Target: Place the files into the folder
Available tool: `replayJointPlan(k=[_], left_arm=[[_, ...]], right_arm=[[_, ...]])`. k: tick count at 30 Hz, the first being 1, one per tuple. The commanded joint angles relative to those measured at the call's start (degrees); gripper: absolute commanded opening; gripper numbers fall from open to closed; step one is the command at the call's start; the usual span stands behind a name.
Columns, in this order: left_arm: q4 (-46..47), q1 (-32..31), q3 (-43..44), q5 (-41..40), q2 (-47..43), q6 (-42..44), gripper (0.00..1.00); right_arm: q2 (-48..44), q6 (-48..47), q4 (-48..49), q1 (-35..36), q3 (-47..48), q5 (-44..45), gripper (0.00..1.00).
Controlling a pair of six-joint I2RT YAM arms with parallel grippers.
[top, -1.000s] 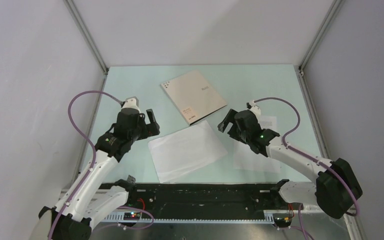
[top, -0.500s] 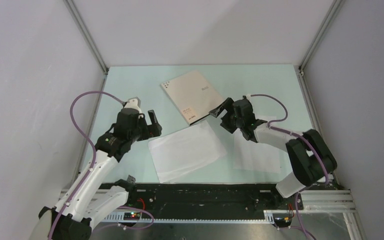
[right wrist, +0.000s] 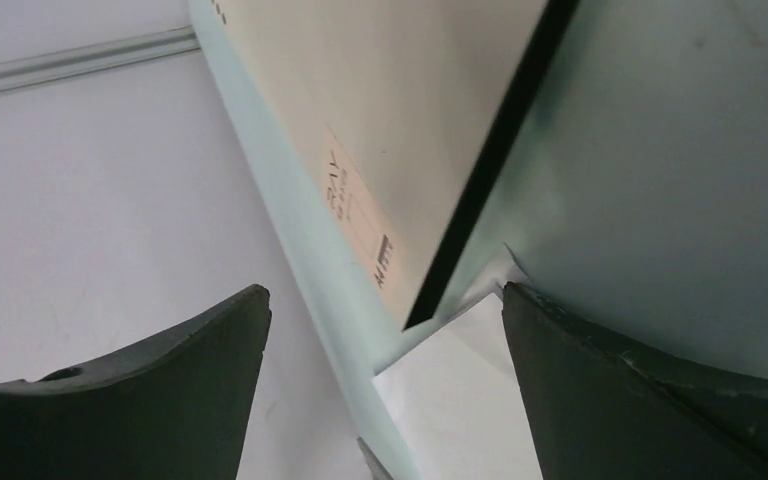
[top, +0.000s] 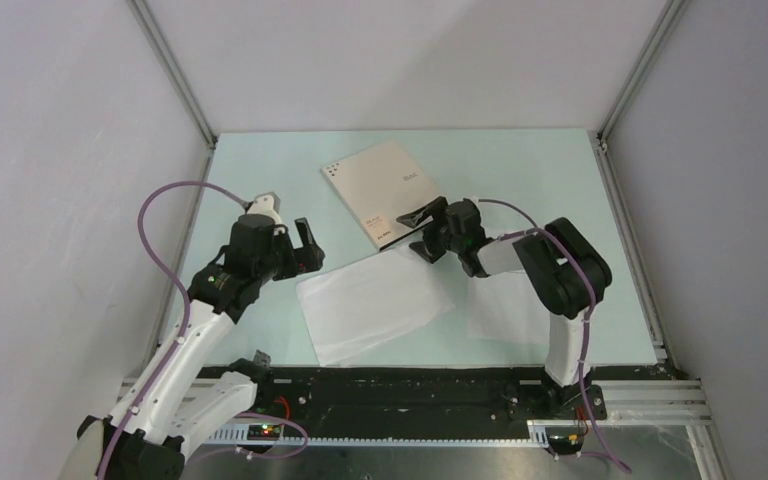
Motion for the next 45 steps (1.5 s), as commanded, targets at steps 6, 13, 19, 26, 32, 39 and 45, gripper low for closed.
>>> replayJointPlan(k=[6,13,19,26,32,39,45], left_arm=[[0.1,1.2,2.3,1.3,-0.9,1.5,1.00],[-0.4,1.5,2.9,1.6,-0.7,2.0,1.00],[-0.7,1.7,3.4,1.9,-0.3,2.2,1.00],[-1.3,1.9,3.7,1.9,-0.1,2.7,1.00],[-1.5,2.0,3.7,1.7,0.1,2.8,1.00],[-1.5,2.3,3.6,1.7,0.1,2.8,1.00],[-1.7,2.4,3.8,1.9,0.2,2.8,1.00]], right_arm=[[6.2,5.6,9.4,1.9,3.7,-0.1,0.88],[9.4,8.2,13.6,2.4,4.2,0.1,0.85],[10.9,9.2,17.1,2.5,4.4,1.2,0.81],[11.3,11.0,20.3,2.3,4.4,1.0,0.78],[11.3,12.5,22.3,2.5,4.3,0.1,0.77],[12.3,13.2,23.1,2.4,4.4,1.2,0.77],[13.8,13.7,22.2,2.3,6.1,1.8,0.77]])
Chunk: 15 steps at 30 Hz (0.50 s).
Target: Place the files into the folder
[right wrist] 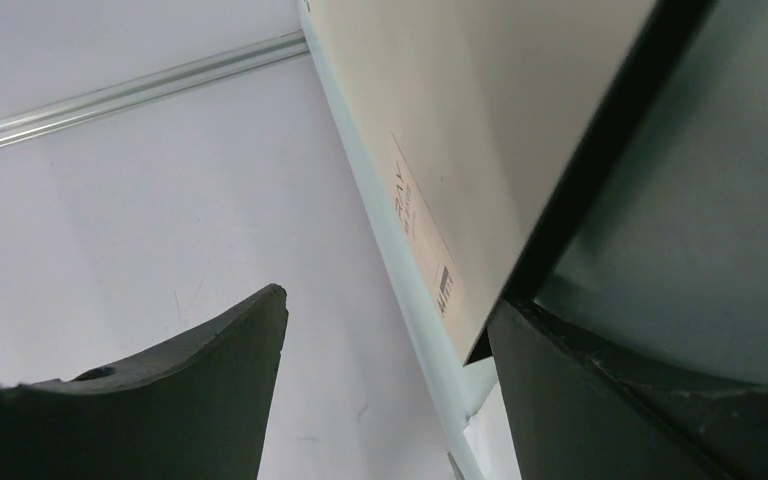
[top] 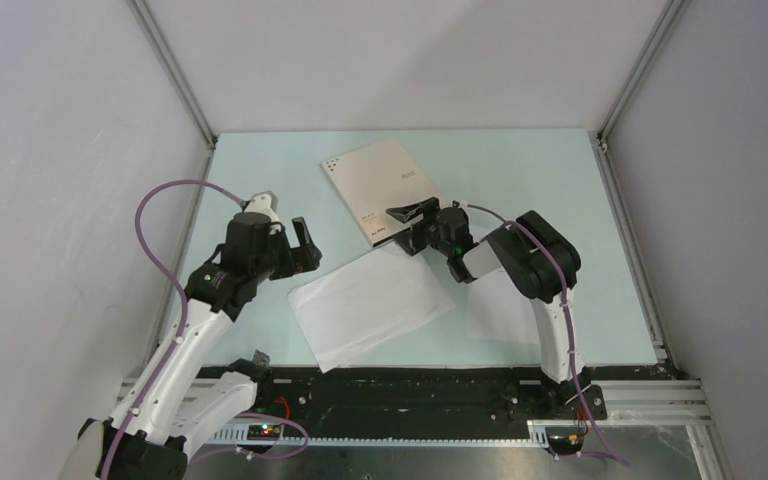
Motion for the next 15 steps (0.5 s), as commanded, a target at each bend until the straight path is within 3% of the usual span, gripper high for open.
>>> replayJointPlan(k=[1,10,15], left_arm=[[0.0,0.6,2.7,0.7,0.0,1.2,1.00],[-0.4,0.7,3.1,0.9,0.2,0.7,1.00],[-0.7,0.8,3.1,1.0,-0.5,-0.9,1.00]], right_arm=[[1.8,0.9,1.1,0.0,2.9,1.6,0.77],[3.9,0.8,-1.0,0.4,7.2,3.6,0.75],[6.1,-0.6,0.1,0.5,8.4,4.6,0.64]])
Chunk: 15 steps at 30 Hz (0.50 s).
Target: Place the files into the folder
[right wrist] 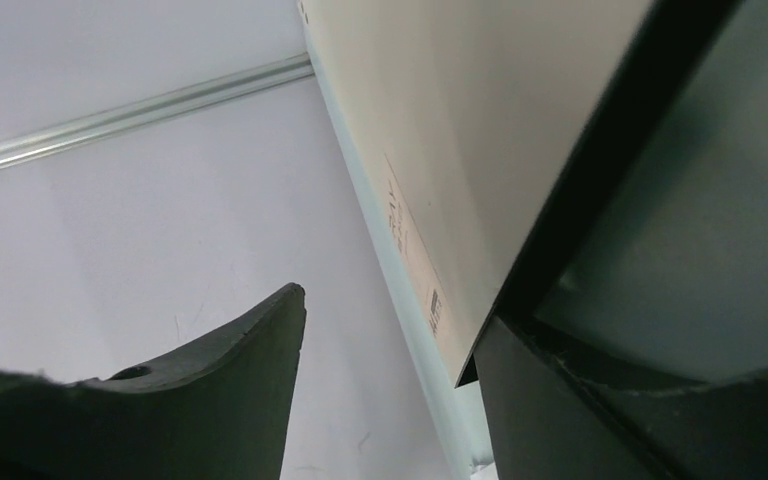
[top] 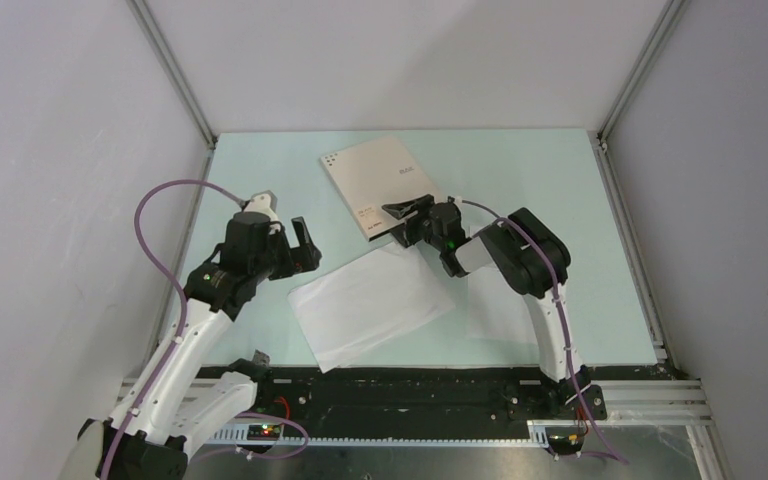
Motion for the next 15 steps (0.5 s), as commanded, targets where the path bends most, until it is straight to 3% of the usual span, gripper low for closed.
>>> replayJointPlan(k=[1,5,9,13,15], left_arm=[[-0.3,0.8,2.5,0.5,-0.9,-1.4,1.00],[-1.6,2.2,3.1,-0.2,-1.6,-4.0,1.00],[-1.8,3.3,4.3,1.5,-0.2,-7.2,1.00],[-1.6,3.4,6.2,3.3,2.4,-9.5,1.00],[-1.6,3.4,7.7,4.5,3.8,-10.1,1.00]], right_arm=[[2.4,-1.2,2.2,0.3,2.3,2.8,0.61],[1.4,-4.7,2.0,0.3,2.8,3.4,0.35],[-3.5,-11.1,-2.3,-0.6,3.2,3.4,0.14],[-9.9,-20.5,-7.6,-1.7,3.7,2.7,0.00],[-13.5,-25.4,-10.6,-2.0,4.0,2.4,0.00]])
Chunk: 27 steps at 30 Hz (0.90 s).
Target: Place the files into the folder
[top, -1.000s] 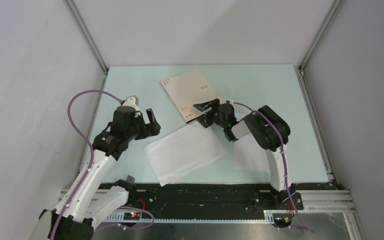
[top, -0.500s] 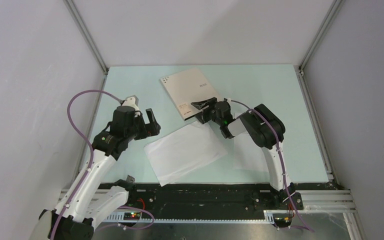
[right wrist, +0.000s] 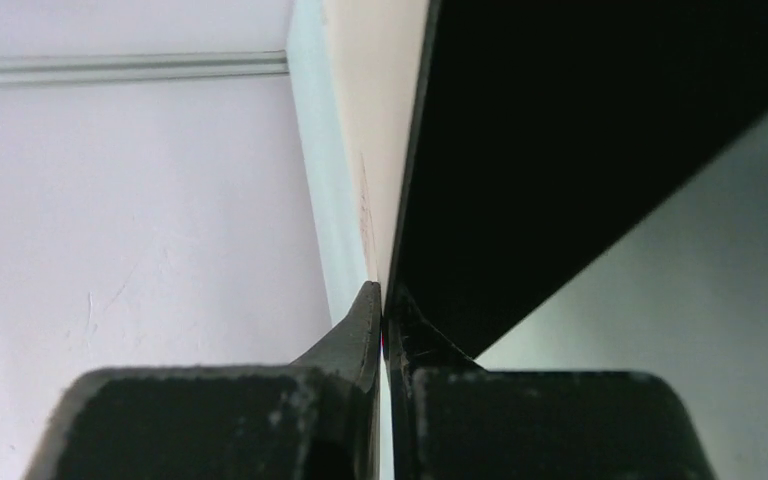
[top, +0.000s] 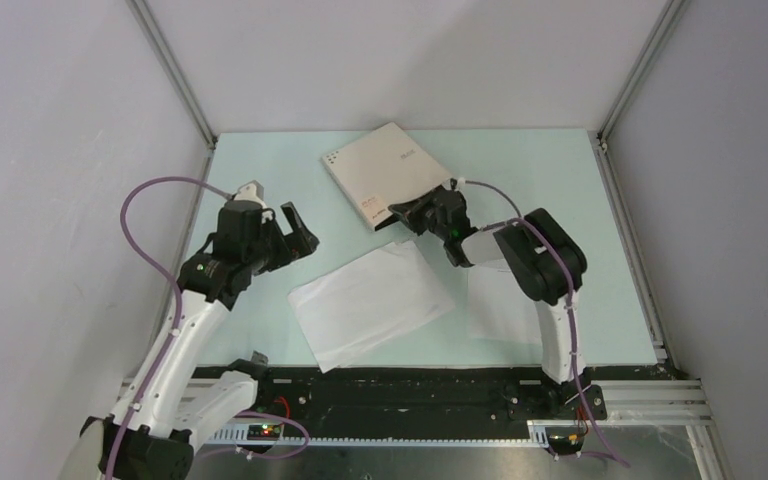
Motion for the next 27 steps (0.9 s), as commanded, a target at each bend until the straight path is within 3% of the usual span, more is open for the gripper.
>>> replayJointPlan(k=[1,10,15,21,27], left_arm=[[0.5,0.6,4.6,3.3,2.8,-3.6,1.00],[2.6,0.6,9.3,7.6,7.5,-5.2,1.00],[4.8,0.6,11.6,10.1,11.6,-8.0,1.00],[6.8,0.5,14.6,12.7,16.1,-10.3,1.00],[8.0,0.5,17.1,16.0,18.4,-12.7,1.00]], right_arm=[[-11.1,-14.1,-7.0,-1.1,3.0,0.7,0.00],[-30.0,-42.4,-29.3,-0.2,7.0,4.8,0.00],[-40.2,-58.1,-42.2,3.8,7.3,14.3,0.00],[-46.2,-72.0,-51.1,14.8,5.2,31.9,0.00],[-49.3,-77.1,-52.0,26.4,-0.1,45.4,0.00]])
